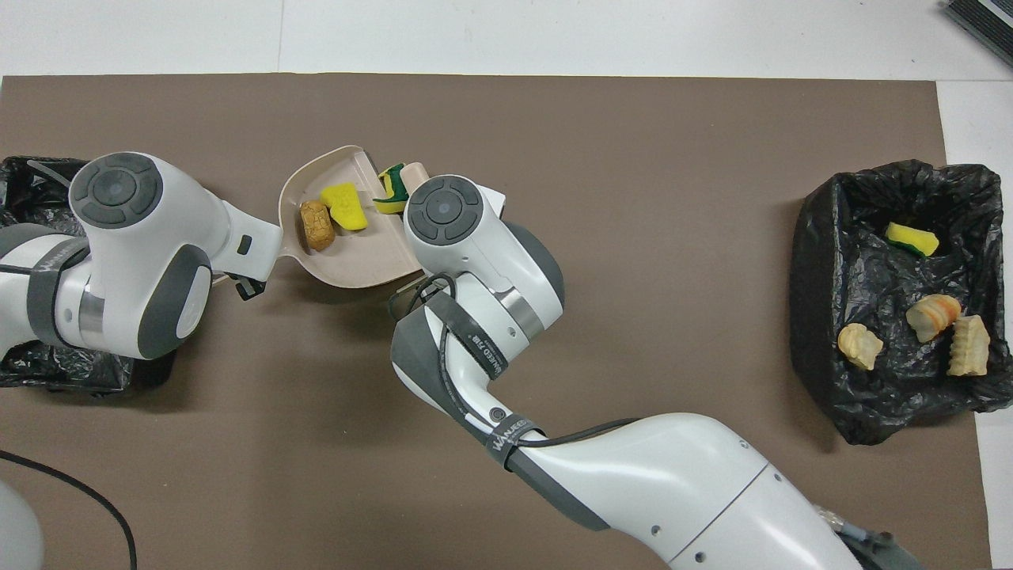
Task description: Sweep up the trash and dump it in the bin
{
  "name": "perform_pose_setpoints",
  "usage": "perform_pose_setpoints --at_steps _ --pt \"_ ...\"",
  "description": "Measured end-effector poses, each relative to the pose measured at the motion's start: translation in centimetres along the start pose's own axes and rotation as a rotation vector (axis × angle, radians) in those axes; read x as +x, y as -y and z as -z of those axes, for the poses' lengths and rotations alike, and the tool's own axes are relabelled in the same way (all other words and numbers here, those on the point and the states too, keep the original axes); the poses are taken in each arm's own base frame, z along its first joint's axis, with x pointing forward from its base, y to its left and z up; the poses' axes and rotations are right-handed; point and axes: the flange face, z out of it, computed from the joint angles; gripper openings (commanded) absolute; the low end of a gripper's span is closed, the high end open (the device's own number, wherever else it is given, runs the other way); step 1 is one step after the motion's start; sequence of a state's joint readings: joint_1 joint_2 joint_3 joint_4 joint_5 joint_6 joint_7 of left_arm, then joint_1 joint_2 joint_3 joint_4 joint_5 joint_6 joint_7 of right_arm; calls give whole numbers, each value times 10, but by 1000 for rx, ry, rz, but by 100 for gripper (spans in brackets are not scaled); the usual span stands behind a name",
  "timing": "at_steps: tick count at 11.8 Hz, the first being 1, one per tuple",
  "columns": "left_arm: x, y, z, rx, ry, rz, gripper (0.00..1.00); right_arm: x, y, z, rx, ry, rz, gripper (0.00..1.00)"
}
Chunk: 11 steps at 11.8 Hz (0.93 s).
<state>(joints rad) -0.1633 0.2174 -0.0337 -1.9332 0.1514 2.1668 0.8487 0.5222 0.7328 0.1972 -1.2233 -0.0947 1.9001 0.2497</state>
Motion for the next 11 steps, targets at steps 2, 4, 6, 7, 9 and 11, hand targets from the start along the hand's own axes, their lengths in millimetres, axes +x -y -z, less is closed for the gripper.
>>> perform_pose_setpoints --at_steps 2,4,6,7,9,11 --pt "0 0 0 0 0 1 0 -14 14 17 18 22 14 0" --pt "0 0 0 -1 0 21 0 -35 24 27 11 59 30 0" --pt "1 -1 0 -4 -2 119 0 -51 24 32 -12 109 34 0" --pt "2 -2 0 -10 -7 177 0 -55 18 37 -19 123 21 0" --pt "3 -3 0 -29 -24 263 0 -59 1 50 -34 146 -54 0" --pt "4 -2 1 -43 -50 359 0 -65 -7 59 -53 169 -167 0"
